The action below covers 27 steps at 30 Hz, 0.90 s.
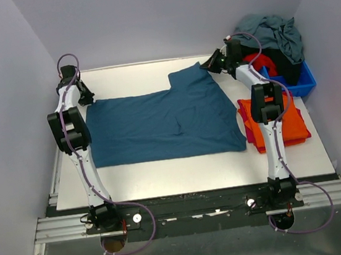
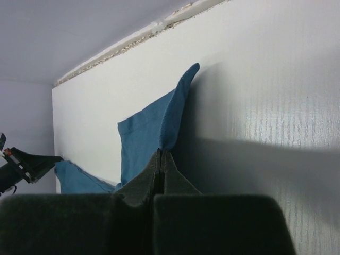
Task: Fold and stack the t-shirts
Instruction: Grap the side of the flattened tshirt furthest away from the robot with both arms, then fold the other side of the tshirt into a rectangle
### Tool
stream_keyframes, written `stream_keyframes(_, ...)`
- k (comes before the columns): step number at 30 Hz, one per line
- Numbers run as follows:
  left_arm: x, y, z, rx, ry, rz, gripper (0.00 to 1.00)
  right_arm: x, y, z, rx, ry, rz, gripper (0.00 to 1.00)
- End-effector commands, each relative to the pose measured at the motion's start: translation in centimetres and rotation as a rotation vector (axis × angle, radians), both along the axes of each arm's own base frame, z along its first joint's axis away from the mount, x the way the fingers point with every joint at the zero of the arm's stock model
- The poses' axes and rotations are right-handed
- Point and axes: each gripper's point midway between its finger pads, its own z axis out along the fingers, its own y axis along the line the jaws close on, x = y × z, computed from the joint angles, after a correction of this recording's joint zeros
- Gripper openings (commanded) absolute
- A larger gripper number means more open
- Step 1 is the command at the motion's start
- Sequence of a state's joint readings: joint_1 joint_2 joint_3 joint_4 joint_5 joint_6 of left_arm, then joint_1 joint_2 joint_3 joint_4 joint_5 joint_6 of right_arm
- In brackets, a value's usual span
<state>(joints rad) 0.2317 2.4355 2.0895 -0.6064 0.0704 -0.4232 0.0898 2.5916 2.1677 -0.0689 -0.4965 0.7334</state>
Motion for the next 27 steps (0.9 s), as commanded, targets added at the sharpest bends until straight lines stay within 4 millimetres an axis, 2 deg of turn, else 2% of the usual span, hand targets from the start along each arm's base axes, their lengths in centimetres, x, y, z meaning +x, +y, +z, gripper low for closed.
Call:
stream_keyframes(1,-0.4,1.1,2.9,0.061,-0.05,0.038,0.0,0.3,0.0,5.2,0.034,-0.088,0.022,0.01)
stream_keyframes(7,-0.8,2.3,4.4,0.117,-0.084,0.085,0.0,0.1,-0.1,6.0,0.048,-0.091,0.03,0.01)
stream_keyframes(14,0.3,1.8,6.9,0.088,-0.184,0.089,0.0,-0.4,0.0,6.1,0.054,-0.085,0.04,0.01)
stream_keyframes(20,0.1,1.6,6.4,0.079,-0.18,0.088,0.0,-0.9,0.2,6.5,0.063,-0.086,0.065,0.01)
stream_keyframes(27,-0.7,1.8,6.9,0.097,-0.181,0.098,0.0,-2.0,0.2,6.9,0.084,-0.07,0.092,0.01)
